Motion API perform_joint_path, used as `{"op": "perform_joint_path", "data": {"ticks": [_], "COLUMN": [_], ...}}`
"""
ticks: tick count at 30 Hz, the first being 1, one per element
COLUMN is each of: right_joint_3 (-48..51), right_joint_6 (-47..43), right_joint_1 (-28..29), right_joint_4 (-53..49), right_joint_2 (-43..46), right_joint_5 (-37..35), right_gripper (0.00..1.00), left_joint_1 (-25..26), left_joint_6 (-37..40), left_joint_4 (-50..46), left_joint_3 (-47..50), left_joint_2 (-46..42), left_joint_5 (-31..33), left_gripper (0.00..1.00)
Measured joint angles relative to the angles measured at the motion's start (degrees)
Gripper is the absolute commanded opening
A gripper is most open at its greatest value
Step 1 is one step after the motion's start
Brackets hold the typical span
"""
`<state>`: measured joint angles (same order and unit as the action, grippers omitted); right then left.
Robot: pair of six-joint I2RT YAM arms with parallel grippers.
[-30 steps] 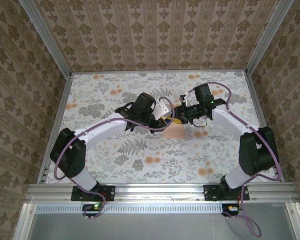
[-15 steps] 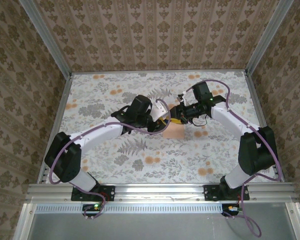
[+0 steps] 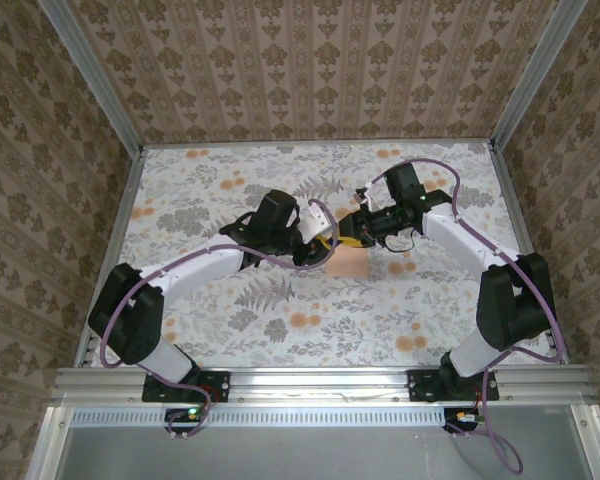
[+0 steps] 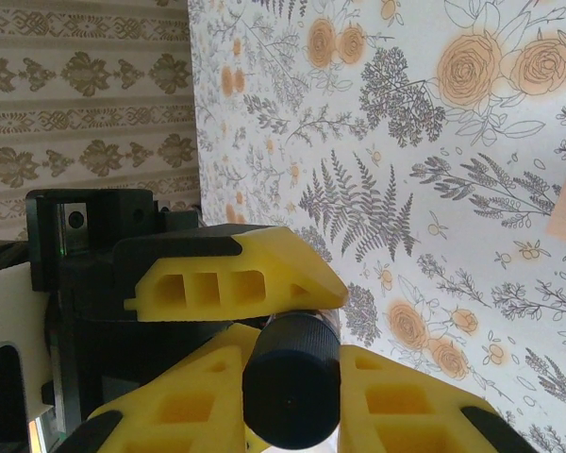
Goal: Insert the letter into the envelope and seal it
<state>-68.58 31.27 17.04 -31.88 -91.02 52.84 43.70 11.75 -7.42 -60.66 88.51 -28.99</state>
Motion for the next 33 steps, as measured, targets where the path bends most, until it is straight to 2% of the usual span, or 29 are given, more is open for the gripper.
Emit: {"op": "perform_joint_path", "data": {"ticks": [18, 33], "right_joint_3": [3.45, 2.14], "right_joint_6": [3.48, 1.86], "right_joint_1": [0.74, 0.70], "right_joint_4": [6.05, 3.69], "right_joint_2": [0.35, 0.33], "right_joint_5": [-2.40, -3.26], "right_gripper": [0.14, 0.17], "left_joint_1": [-0.37, -0.76], "left_joint_6": [0.94, 0.92], "left_joint_4": [-2.86, -1.33], "left_joint_3": [-2.23, -1.20], "left_joint_2": [2.95, 2.78], "left_joint_5": [-0.13, -0.63], "left_gripper": [0.00, 0.00]}}
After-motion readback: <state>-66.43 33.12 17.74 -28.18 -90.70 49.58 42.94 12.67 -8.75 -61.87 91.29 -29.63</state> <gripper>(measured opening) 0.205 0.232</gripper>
